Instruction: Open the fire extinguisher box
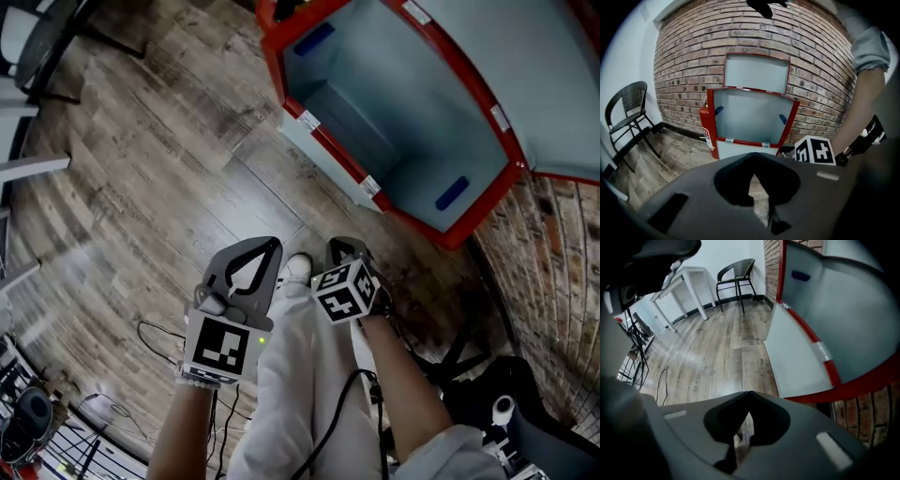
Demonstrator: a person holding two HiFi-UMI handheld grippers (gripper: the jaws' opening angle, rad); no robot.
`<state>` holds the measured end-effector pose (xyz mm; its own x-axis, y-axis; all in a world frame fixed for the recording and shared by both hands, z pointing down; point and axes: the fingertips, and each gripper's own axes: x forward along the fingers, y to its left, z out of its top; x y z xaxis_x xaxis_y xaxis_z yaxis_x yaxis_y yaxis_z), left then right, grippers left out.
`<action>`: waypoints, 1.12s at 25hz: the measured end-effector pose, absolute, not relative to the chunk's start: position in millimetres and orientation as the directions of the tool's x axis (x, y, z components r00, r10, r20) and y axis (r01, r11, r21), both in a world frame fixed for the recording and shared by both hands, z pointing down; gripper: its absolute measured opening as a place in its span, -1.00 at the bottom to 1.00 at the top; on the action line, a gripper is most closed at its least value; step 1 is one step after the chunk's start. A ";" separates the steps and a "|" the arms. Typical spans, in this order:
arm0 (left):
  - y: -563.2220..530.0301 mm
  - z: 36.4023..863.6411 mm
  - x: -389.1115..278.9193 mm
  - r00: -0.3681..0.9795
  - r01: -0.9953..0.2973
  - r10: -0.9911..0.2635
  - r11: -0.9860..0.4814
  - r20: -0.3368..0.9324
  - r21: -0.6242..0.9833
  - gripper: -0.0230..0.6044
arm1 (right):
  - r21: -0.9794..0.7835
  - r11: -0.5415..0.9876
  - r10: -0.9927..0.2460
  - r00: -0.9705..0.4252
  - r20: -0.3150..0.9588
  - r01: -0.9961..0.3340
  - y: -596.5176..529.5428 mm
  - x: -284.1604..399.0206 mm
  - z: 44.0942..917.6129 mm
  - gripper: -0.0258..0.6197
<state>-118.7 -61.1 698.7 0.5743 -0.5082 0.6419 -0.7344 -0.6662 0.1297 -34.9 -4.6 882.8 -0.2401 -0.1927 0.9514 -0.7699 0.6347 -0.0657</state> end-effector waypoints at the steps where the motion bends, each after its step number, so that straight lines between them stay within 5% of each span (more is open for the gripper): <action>1: -61.1 689.7 -117.8 0.576 -0.731 -0.508 -0.671 0.641 0.126 -0.93 | -0.064 0.626 -0.215 -0.251 0.944 -0.777 -7.7 -31.7 868.2 -0.90; 19: -58.1 489.1 -87.1 0.621 -0.677 -0.533 -0.734 0.574 0.052 -0.93 | -0.122 0.437 -0.531 -0.365 0.765 -0.891 -47.4 30.7 581.1 -0.89; 28: -55.1 385.0 -81.0 0.629 -0.678 -0.579 -0.735 0.519 0.002 -0.93 | -0.091 0.465 -0.615 -0.396 0.682 -0.880 -41.3 35.3 463.4 -0.89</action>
